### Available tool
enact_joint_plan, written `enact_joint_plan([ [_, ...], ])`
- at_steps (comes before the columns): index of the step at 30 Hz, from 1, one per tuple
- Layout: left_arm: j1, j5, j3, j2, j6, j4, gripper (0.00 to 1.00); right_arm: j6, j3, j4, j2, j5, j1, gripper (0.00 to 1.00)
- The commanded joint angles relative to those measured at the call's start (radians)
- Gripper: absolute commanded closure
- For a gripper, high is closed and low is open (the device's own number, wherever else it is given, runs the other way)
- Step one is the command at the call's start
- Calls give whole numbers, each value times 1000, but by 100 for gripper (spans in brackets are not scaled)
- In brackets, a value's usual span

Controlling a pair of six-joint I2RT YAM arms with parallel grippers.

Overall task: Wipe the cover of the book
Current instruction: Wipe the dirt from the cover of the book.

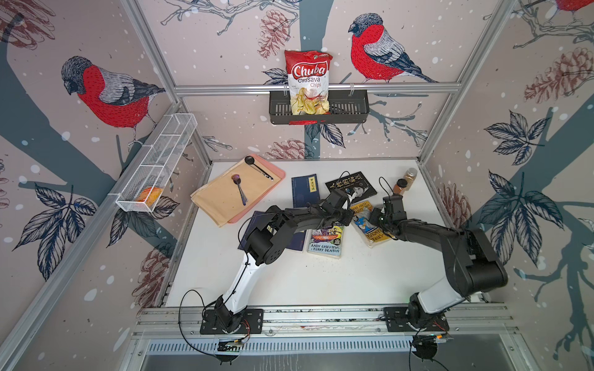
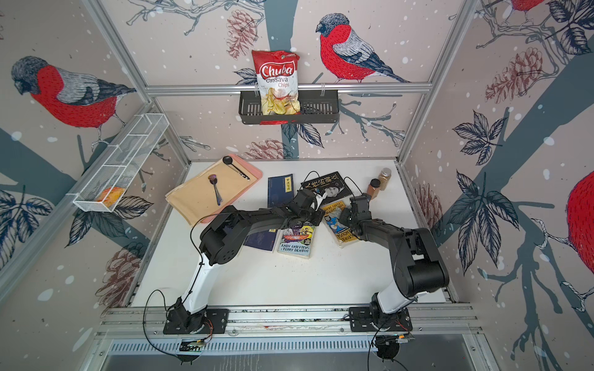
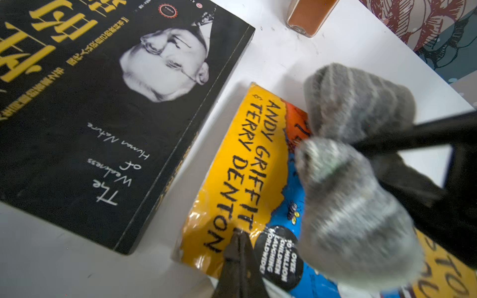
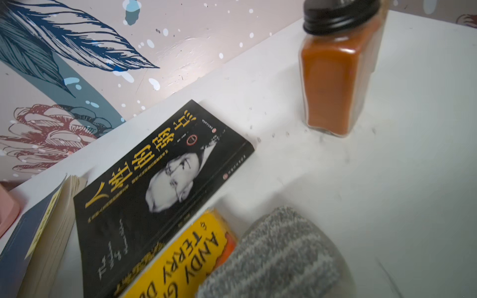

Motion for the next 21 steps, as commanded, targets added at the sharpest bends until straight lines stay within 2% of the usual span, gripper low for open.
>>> enact_joint_plan([
  [1,11,-60,-31,25,9,-344,100,35,-105,-359,-115,50,-2,83],
  [4,15,-50,-31,28,9,-338,100,79,-164,-361,-243,52,9,82],
  [7,15,-50,-32,28,12,-338,100,86,-147,-385,-251,68,-3,82],
  [14,21,-58,-42,20,17,-332,100,44,-59,-307,-56,56,-10,83],
  [21,21,-52,-39,20,19,-327,100,18,178,-242,182,16,14,84],
])
